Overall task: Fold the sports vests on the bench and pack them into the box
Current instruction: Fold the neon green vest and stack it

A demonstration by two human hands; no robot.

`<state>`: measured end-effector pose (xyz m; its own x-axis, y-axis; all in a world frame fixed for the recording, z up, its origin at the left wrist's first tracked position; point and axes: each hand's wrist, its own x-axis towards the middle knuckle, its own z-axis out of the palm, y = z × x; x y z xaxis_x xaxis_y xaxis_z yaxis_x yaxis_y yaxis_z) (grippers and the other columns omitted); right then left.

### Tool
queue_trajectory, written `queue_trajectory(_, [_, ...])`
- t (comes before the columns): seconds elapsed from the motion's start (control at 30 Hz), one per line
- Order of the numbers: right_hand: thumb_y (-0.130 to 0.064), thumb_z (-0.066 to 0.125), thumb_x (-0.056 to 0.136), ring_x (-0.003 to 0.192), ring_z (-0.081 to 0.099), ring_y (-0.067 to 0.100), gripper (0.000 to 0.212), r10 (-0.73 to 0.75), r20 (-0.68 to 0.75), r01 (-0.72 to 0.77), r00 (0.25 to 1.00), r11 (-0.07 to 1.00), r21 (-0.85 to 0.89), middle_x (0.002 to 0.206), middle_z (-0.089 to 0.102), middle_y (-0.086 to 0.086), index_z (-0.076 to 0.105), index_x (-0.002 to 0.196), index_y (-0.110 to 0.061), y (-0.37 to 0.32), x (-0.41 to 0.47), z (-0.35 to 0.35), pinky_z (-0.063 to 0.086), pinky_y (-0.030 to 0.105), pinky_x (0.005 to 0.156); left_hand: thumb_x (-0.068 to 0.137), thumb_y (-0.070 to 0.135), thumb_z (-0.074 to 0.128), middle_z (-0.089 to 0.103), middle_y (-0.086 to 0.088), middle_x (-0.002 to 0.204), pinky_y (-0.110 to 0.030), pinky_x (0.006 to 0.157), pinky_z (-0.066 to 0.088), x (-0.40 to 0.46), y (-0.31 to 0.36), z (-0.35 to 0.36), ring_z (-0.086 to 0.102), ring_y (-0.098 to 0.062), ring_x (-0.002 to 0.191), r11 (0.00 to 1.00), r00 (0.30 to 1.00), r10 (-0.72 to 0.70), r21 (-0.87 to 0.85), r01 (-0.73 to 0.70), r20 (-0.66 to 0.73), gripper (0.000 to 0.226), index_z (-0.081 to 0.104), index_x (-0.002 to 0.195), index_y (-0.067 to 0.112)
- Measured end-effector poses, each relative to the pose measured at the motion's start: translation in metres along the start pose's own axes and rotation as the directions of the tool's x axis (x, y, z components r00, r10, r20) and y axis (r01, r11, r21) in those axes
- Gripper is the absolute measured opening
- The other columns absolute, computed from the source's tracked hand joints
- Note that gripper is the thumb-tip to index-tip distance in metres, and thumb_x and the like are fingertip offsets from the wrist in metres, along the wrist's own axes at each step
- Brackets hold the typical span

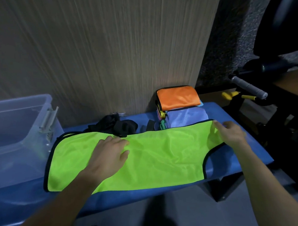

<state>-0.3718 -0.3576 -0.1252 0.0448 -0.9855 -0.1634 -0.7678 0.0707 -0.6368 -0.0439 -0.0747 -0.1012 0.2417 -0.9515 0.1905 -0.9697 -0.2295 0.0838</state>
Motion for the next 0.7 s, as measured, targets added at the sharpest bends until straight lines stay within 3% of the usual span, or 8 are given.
queue_trajectory(0.07, [-0.093, 0.031, 0.063, 0.116, 0.054, 0.041, 0.087, -0.002, 0.025, 0.003, 1.0, 1.0, -0.028, 0.115, 0.062, 0.014, 0.065, 0.103, -0.022, -0.001, -0.001, -0.002, 0.043, 0.053, 0.099, 0.098, 0.039, 0.059, 0.068, 0.012, 0.107, -0.037, 0.089, 0.045, -0.002, 0.002, 0.001, 0.057, -0.017, 0.101, 0.999, 0.999, 0.036, -0.016, -0.036, 0.007, 0.033, 0.065, 0.128, 0.028])
queue_trajectory(0.13, [-0.083, 0.049, 0.076, 0.085, 0.054, 0.032, 0.066, -0.034, 0.042, 0.032, 0.999, 0.998, 0.061, 0.082, 0.056, 0.008, 0.054, 0.074, -0.018, -0.013, -0.019, -0.008, 0.041, 0.043, 0.08, 0.097, 0.038, 0.06, 0.068, 0.013, 0.105, -0.036, 0.088, 0.046, -0.001, 0.005, 0.002, 0.058, -0.016, 0.098, 0.999, 0.999, 0.049, -0.017, -0.049, 0.012, 0.03, 0.067, 0.124, 0.028])
queue_trajectory(0.23, [-0.046, 0.07, 0.092, 0.058, 0.036, 0.021, 0.055, -0.07, 0.041, 0.06, 0.997, 0.975, 0.213, 0.06, 0.035, 0.003, 0.036, 0.061, -0.015, -0.018, -0.03, -0.013, 0.027, 0.034, 0.06, 0.098, 0.036, 0.058, 0.066, 0.013, 0.104, -0.035, 0.088, 0.047, 0.0, 0.015, 0.0, 0.059, -0.015, 0.099, 0.997, 0.997, 0.065, -0.041, -0.064, 0.034, 0.028, 0.068, 0.123, 0.029])
queue_trajectory(0.3, [-0.032, 0.078, 0.088, 0.055, 0.039, 0.021, 0.051, -0.102, -0.014, 0.102, 0.995, 0.958, 0.267, 0.055, 0.037, 0.008, 0.042, 0.058, -0.011, -0.015, -0.03, -0.015, 0.03, 0.034, 0.057, 0.1, 0.036, 0.055, 0.064, 0.015, 0.106, -0.033, 0.085, 0.05, 0.001, 0.022, -0.001, 0.06, -0.013, 0.101, 0.995, 0.996, 0.071, -0.067, -0.067, 0.046, 0.028, 0.065, 0.125, 0.03])
queue_trajectory(0.4, [-0.024, 0.08, 0.086, 0.064, 0.055, 0.024, 0.032, -0.141, -0.042, 0.146, 0.989, 0.914, 0.378, 0.068, 0.058, 0.023, 0.063, 0.075, 0.001, -0.015, -0.037, -0.021, 0.043, 0.035, 0.061, 0.102, 0.038, 0.049, 0.06, 0.017, 0.109, -0.032, 0.079, 0.053, 0.004, 0.034, -0.001, 0.06, -0.01, 0.102, 0.992, 0.995, 0.084, -0.096, -0.079, 0.055, 0.028, 0.061, 0.127, 0.034])
queue_trajectory(0.53, [-0.026, 0.08, 0.086, 0.066, 0.053, 0.02, 0.029, -0.091, 0.042, 0.058, 0.995, 0.863, 0.501, 0.077, 0.056, 0.01, 0.062, 0.089, -0.004, -0.013, -0.04, -0.025, 0.037, 0.025, 0.051, 0.102, 0.039, 0.047, 0.06, 0.018, 0.11, -0.033, 0.08, 0.053, 0.011, 0.049, 0.002, 0.06, -0.009, 0.104, 0.988, 0.992, 0.117, -0.105, -0.111, 0.047, 0.03, 0.061, 0.128, 0.034])
queue_trajectory(0.63, [-0.038, 0.083, 0.081, 0.088, 0.067, 0.03, 0.04, -0.002, 0.141, -0.074, 0.99, 0.842, 0.535, 0.093, 0.071, 0.013, 0.065, 0.099, -0.007, -0.008, -0.034, -0.024, 0.045, 0.033, 0.064, 0.103, 0.038, 0.047, 0.06, 0.016, 0.111, -0.034, 0.082, 0.052, 0.014, 0.06, 0.005, 0.058, -0.011, 0.108, 0.983, 0.988, 0.145, -0.117, -0.138, 0.053, 0.031, 0.06, 0.13, 0.033])
queue_trajectory(0.7, [-0.025, 0.082, 0.084, 0.084, 0.068, 0.027, 0.032, -0.015, 0.141, -0.067, 0.99, 0.828, 0.557, 0.098, 0.073, 0.013, 0.066, 0.106, -0.008, -0.011, -0.038, -0.024, 0.048, 0.033, 0.067, 0.103, 0.037, 0.047, 0.06, 0.015, 0.112, -0.036, 0.084, 0.052, 0.014, 0.067, 0.007, 0.057, -0.013, 0.11, 0.978, 0.984, 0.172, -0.131, -0.164, 0.05, 0.031, 0.061, 0.131, 0.032])
